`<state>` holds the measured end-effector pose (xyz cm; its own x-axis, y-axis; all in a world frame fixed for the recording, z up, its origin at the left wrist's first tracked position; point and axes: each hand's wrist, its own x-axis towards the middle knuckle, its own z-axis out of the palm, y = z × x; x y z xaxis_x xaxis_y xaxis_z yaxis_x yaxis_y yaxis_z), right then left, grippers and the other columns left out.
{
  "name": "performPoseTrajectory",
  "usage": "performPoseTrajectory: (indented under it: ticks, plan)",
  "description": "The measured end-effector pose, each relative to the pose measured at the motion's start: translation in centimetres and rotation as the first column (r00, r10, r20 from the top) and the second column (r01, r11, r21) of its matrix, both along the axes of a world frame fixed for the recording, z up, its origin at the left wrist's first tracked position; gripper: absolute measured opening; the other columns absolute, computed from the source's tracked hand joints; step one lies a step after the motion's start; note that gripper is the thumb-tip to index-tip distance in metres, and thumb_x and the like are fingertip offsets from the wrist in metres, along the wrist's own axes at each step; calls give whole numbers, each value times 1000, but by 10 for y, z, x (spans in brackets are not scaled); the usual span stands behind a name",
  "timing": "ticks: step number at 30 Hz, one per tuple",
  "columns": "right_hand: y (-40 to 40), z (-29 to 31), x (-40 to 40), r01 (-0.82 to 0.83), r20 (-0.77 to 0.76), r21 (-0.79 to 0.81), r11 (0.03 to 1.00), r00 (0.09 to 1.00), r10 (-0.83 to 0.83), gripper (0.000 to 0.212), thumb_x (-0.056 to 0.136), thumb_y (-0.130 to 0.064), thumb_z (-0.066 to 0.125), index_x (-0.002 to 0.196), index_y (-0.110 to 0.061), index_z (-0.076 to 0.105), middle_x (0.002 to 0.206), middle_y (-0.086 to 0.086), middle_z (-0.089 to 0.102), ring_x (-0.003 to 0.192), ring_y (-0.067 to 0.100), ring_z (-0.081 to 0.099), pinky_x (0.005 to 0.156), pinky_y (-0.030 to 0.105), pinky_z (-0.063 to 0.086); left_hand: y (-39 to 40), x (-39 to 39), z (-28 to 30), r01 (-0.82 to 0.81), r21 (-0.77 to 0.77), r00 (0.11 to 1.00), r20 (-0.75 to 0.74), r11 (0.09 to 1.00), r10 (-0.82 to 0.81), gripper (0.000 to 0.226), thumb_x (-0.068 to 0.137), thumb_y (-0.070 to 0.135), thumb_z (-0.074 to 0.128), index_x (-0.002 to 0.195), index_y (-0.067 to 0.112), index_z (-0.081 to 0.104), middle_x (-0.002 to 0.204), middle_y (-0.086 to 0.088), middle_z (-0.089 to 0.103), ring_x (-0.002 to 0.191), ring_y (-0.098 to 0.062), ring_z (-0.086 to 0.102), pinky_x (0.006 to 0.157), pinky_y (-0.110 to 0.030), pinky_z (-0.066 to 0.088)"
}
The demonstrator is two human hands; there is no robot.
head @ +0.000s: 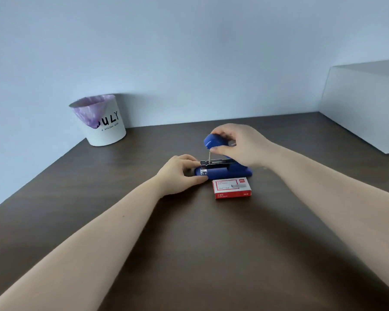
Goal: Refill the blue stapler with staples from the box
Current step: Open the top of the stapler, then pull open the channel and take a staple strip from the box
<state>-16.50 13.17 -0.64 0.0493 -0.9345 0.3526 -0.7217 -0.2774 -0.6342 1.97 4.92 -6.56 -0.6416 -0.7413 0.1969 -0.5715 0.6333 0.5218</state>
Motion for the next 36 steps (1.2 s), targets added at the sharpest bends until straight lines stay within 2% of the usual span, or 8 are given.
performPoseTrajectory:
  ticks: [3,8,13,17,22,29,32,36]
  plan:
    - [11,7,-3,71,110,-23,997,992,-68,30,83,-22,67,112,-15,61,110,-2,67,104,15,62,94,31,49,9,6,3,-33,-35,999,3,999,33,33,77,35,70,104,16,69,99,7,55,80,-11,49,79,-24,38]
    - [28,17,-29,104,217,0,995,971,-102,31,83,-13,67,110,-18,53,99,-7,66,99,15,66,95,33,51,9,10,4,-39,-34,997,59,999,41,39,77,41,67,110,19,67,103,8,53,93,-16,49,88,-31,43]
    - [43,12,-56,105,302,7,994,948,-102,29,85,-3,62,109,-17,56,100,-1,64,94,14,66,75,20,58,6,10,4,-33,-22,998,61,999,35,42,76,43,67,113,21,65,104,9,52,98,-17,51,94,-36,45]
    - [52,-12,-91,196,255,50,979,946,-202,17,82,-5,66,96,-14,60,89,1,66,82,17,65,78,27,53,5,11,5,-35,-7,999,20,999,35,39,78,37,68,113,20,65,104,7,52,93,-14,52,90,-28,43]
    - [61,-42,-106,228,168,186,956,951,-260,16,78,-10,73,91,-12,64,84,6,69,72,15,57,63,4,42,5,12,5,-35,-6,999,-6,999,35,35,78,34,69,109,18,65,103,7,52,89,-12,51,89,-27,43]
    - [58,-43,-106,259,33,199,945,962,-271,18,73,-18,78,86,-23,66,93,5,73,91,23,68,90,35,50,9,13,5,-65,14,993,-94,998,66,44,74,30,73,115,24,60,101,6,55,85,-12,53,91,-30,47]
    - [60,-41,-104,270,12,178,946,961,-277,19,73,-23,78,86,-29,66,98,0,71,95,18,66,92,31,49,17,14,6,-125,8,972,-200,992,124,52,70,36,75,117,32,54,95,10,53,82,-10,50,80,-24,47]
    - [65,-39,-100,293,131,134,947,942,-310,29,73,-24,78,99,-25,67,100,-6,70,96,9,64,88,22,44,28,16,8,-224,94,890,-386,970,243,35,71,33,75,103,29,61,80,6,53,68,-12,43,67,-20,40]
